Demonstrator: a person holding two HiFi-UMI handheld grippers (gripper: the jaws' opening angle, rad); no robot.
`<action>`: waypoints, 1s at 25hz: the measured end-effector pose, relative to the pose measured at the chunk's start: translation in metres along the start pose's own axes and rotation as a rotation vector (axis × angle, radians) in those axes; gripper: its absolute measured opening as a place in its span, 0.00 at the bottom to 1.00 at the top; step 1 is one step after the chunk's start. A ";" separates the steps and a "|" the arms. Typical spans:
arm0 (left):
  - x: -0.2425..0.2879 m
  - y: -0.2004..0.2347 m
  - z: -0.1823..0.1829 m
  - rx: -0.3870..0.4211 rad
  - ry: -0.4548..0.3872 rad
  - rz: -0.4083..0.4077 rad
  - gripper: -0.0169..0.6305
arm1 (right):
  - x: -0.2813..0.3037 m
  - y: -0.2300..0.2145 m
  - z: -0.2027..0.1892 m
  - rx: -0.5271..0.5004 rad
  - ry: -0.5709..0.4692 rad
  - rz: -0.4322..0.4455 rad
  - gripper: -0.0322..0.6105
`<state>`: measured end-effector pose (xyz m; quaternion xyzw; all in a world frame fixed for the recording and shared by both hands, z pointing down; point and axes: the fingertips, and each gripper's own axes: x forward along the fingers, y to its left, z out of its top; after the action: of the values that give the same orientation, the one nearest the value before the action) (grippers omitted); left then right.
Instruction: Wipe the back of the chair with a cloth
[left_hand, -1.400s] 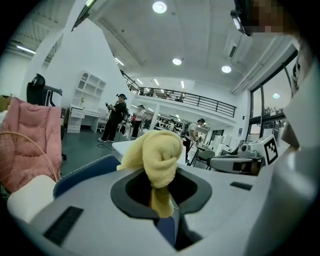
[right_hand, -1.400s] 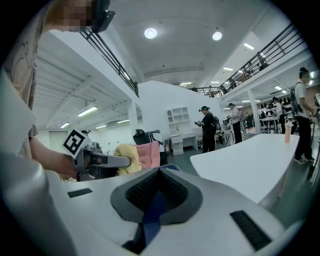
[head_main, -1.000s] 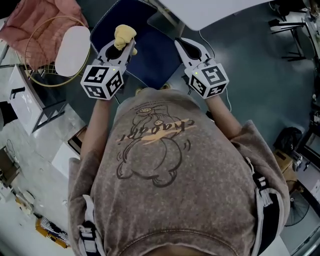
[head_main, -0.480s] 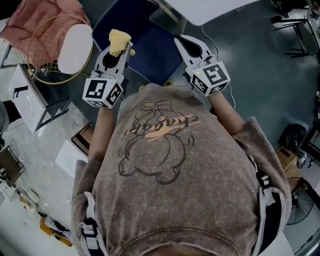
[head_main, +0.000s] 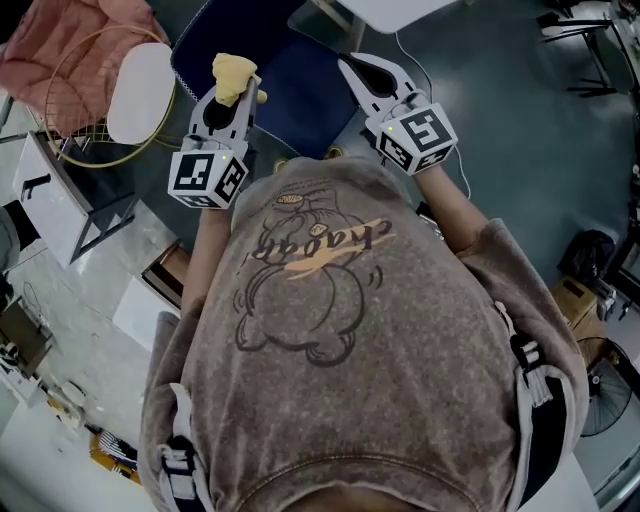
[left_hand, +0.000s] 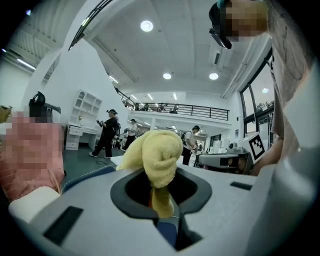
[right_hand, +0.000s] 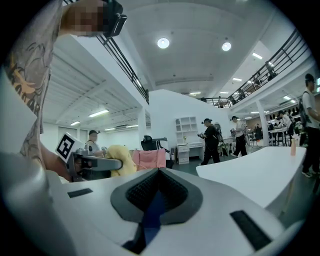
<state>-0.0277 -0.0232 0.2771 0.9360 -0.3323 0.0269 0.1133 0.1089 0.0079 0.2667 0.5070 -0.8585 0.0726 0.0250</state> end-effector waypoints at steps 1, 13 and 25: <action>0.000 0.000 0.000 0.002 0.001 0.001 0.13 | 0.000 0.001 -0.001 0.000 0.000 0.002 0.09; -0.007 0.006 -0.006 -0.037 0.010 0.038 0.13 | 0.011 0.018 0.004 -0.041 0.016 0.082 0.09; -0.011 -0.003 -0.018 -0.056 0.029 0.035 0.13 | 0.011 0.026 -0.005 -0.028 0.049 0.106 0.09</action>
<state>-0.0335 -0.0102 0.2927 0.9260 -0.3475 0.0332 0.1437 0.0806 0.0113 0.2699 0.4587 -0.8842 0.0740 0.0491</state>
